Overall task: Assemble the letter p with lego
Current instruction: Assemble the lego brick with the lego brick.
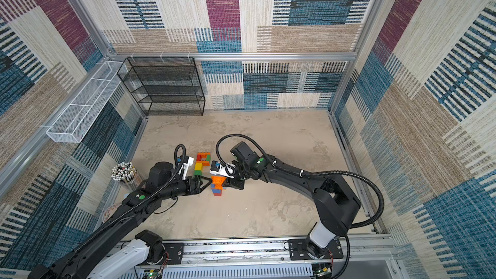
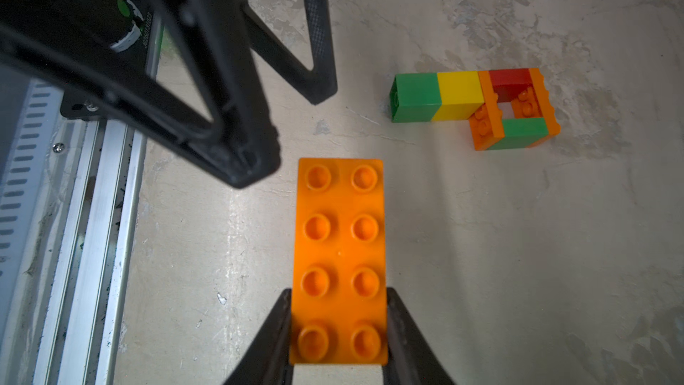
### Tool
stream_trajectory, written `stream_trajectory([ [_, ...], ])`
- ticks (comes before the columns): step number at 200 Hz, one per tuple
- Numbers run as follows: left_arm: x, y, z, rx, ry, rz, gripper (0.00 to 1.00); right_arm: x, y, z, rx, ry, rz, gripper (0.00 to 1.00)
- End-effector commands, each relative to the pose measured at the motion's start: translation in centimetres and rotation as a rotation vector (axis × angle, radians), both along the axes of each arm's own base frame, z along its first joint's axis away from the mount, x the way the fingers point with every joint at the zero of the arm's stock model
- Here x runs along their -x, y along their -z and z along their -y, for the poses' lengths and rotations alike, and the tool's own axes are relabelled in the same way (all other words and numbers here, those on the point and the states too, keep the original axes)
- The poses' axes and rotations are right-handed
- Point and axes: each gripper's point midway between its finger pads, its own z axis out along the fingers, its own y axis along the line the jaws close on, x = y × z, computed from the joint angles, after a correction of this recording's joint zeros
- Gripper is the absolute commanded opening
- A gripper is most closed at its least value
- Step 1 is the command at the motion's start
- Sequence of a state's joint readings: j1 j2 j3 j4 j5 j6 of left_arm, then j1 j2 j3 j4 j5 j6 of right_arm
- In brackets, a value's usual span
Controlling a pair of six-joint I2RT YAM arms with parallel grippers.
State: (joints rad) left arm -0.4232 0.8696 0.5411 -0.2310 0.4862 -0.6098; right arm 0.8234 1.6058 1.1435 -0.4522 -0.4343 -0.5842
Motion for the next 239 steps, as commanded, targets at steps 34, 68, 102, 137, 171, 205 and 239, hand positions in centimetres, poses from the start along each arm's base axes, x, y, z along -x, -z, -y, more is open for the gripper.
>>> stream_trajectory([
  [34, -0.6, -0.5, 1.1, 0.028, 0.025, 0.023, 0.67, -0.1, 0.2, 0.2, 0.034, 0.010, -0.012, 0.20],
  [68, -0.8, 0.6, 1.1, 0.009, 0.026, -0.001, 0.58, 0.0, -0.1, 0.2, 0.038, 0.011, -0.012, 0.20],
  [102, -1.0, 1.2, 1.3, 0.006, 0.023, -0.012, 0.51, 0.0, 0.1, 0.2, 0.044, 0.013, -0.016, 0.20],
  [137, -1.0, 2.1, 1.0, -0.023, 0.017, -0.026, 0.44, 0.0, 0.4, 0.3, 0.060, 0.020, -0.025, 0.20],
  [171, -0.9, 3.5, 0.8, -0.049, 0.016, -0.049, 0.40, 0.0, 0.5, 0.3, 0.067, 0.026, -0.026, 0.20],
  [205, -0.4, 4.6, 0.7, -0.067, 0.017, -0.072, 0.37, 0.0, 0.5, 0.2, 0.075, 0.028, -0.028, 0.20],
  [239, 0.0, 5.6, 0.3, -0.087, 0.013, -0.089, 0.34, 0.1, 0.0, -0.1, 0.065, 0.025, -0.031, 0.21],
])
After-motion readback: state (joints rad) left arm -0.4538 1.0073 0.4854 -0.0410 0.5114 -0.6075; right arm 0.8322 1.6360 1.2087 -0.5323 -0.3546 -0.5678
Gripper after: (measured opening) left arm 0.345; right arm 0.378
